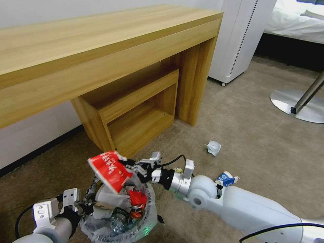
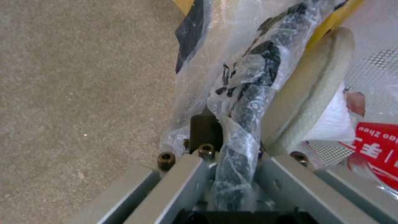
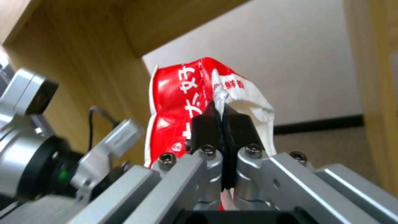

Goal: Pick up the trash bin and place the garbage on the floor into it.

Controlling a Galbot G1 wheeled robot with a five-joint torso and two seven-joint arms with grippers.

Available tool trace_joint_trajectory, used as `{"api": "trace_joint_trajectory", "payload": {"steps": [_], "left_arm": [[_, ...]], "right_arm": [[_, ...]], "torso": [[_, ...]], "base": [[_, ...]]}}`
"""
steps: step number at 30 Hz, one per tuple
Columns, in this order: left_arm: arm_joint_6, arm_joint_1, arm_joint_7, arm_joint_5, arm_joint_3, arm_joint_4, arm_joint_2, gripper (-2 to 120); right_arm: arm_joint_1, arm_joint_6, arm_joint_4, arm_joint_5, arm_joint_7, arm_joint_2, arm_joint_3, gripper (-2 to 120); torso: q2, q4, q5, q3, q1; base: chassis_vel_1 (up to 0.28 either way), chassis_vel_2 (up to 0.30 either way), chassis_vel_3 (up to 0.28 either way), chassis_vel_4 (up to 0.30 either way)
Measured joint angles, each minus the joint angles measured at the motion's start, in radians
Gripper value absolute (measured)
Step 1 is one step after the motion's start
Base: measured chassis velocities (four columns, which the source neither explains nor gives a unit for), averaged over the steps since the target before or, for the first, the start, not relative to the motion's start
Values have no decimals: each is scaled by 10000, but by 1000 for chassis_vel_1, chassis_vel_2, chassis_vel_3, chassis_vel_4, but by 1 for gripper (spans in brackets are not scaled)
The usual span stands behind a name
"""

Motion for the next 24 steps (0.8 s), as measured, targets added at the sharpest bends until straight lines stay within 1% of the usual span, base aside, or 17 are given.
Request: {"api": "trace_joint_trajectory", "payload": {"steps": [3,13,17,18,19,20,21,23,24], "left_arm": [[-35,-2,24,170,15,0,-30,0],[-65,67,37,598,210,0,-168,0],[-76,96,48,738,275,0,-202,0],[-91,113,46,767,273,0,-201,0],[-107,136,58,821,273,0,-208,0],[-107,136,58,821,273,0,-208,0],[-116,156,76,867,276,0,-231,0],[-120,166,120,1087,374,19,-379,0],[-120,166,120,1087,374,19,-379,0]], "right_arm": [[-48,-35,63,-32,167,-6,-486,0],[-313,-125,247,-53,439,-164,-732,0],[-386,-222,293,-298,163,-410,-787,0],[-394,-227,255,-443,-20,-477,-774,3],[-392,-227,204,-513,-137,-507,-748,7],[-392,-227,204,-513,-137,-507,-748,7],[-378,-233,170,-540,-235,-525,-723,11],[-295,-285,114,-559,-381,-529,-692,22],[-295,-285,114,-559,-381,-529,-692,22]], "torso": [[0,0,0,0,0],[0,0,1,0,0],[0,0,1,0,0],[0,0,0,0,0],[0,-1,0,0,0],[0,-1,0,0,0],[-1,-1,2,0,0],[0,0,0,0,0],[0,0,0,0,0]], "base": [[0,0,0,0],[0,0,0,0],[0,0,0,0],[0,0,0,0],[0,0,0,0],[0,0,0,0],[0,0,0,0],[0,0,0,0],[0,0,0,0]]}}
